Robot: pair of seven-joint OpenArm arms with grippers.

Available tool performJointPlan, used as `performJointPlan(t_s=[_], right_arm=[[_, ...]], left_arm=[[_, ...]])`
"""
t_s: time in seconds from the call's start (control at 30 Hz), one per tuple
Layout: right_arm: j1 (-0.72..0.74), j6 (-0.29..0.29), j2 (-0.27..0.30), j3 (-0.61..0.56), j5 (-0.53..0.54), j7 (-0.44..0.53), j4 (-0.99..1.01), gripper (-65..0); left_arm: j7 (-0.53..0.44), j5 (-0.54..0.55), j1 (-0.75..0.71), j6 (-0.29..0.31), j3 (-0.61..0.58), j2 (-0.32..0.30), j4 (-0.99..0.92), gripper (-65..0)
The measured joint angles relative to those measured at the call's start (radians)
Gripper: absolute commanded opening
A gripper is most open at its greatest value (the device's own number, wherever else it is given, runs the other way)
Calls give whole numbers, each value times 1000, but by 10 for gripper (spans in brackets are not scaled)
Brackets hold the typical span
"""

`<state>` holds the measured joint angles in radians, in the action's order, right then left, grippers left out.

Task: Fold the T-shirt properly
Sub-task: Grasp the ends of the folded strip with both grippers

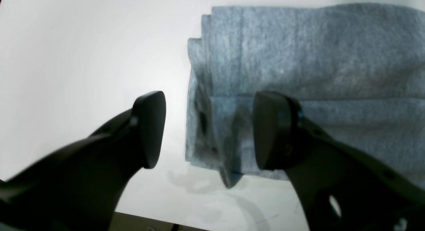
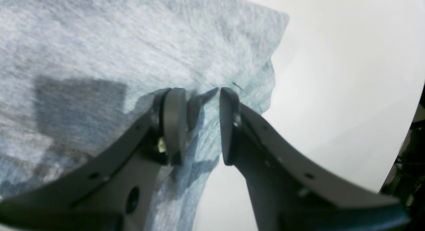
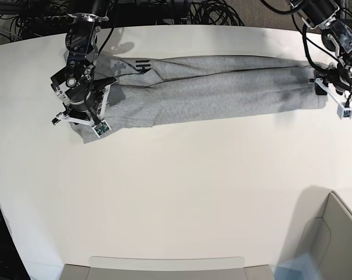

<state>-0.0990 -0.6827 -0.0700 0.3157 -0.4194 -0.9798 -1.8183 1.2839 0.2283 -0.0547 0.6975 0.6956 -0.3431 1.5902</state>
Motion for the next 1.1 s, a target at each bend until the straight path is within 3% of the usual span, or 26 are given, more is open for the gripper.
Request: performJointPlan(t_s=[0.2, 0.5, 0.7, 0.83, 0.97, 1.1], right_arm=[[-1, 0, -3, 0, 0, 0, 0, -470], [-1, 0, -3, 0, 0, 0, 0, -470], [-1, 0, -2, 0, 0, 0, 0, -470], [-1, 0, -2, -1, 3, 0, 0, -470], [-2, 0, -2, -1, 3, 0, 0, -471], [-2, 0, -2, -1, 0, 0, 0, -471]], left_arm=[[-14, 0, 9, -1, 0, -31, -146, -256], [-65, 1, 8, -1, -6, -30, -168, -254], [-144, 80, 83, 25, -10, -84, -424, -254], [-177, 77, 175, 26, -109, -161, -682, -265], [-320, 77, 244, 10, -138, -204, -855, -326], [-324, 80, 288, 6, -194, -222, -912, -497]])
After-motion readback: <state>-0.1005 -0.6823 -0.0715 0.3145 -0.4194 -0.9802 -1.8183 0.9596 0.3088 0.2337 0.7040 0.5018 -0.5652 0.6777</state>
